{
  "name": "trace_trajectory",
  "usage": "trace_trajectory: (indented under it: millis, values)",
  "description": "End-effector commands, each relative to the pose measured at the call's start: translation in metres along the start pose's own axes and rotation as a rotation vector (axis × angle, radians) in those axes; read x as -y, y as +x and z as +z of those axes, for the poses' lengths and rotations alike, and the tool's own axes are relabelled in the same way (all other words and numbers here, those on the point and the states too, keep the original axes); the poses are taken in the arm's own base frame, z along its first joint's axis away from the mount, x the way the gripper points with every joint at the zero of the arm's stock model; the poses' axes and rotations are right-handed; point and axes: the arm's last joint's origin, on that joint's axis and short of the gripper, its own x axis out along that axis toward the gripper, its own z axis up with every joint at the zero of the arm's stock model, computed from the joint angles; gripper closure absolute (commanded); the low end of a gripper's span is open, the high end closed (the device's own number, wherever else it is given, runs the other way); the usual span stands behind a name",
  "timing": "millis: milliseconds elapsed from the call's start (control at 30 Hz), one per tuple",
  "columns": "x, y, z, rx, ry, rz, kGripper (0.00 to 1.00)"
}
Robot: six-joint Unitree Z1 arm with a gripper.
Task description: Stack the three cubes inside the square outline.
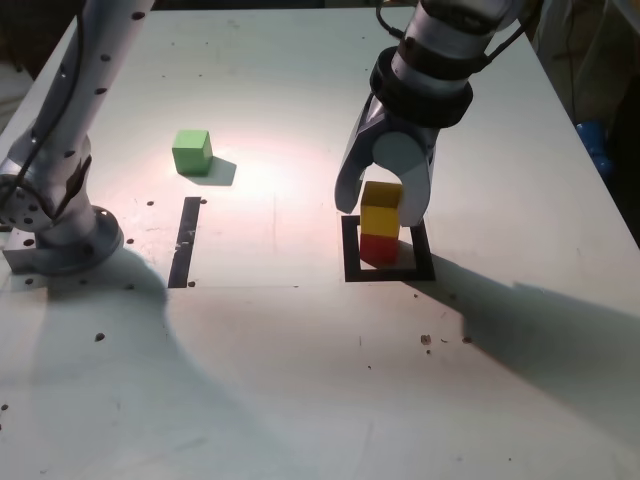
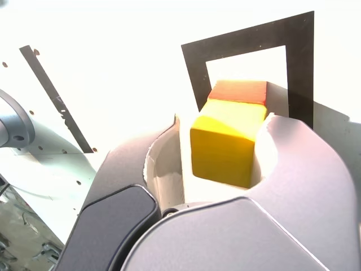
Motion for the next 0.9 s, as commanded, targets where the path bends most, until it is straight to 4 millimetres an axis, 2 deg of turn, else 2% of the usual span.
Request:
trace_trajectory:
  millis: [0,200,333,567,700,867]
  values:
    - [-0.001,0.002,0.001,-0.011,0.001,-0.002,0.00]
    - [-0.001,-0.001,-0.002,-0.003,0.004,0.000,0.00]
    - [-0.001,-0.009,-0.014,0.009,0.001,0.015,0.00]
    - [-0.015,-0.018,-0.067,0.005,-0.051,0.035,0.00]
    - [-0.028,-0.013,-0.099,-0.012,-0.076,0.039,0.00]
    - [-0.045,0.000,-0.130,-0.023,-0.067,0.043,0.00]
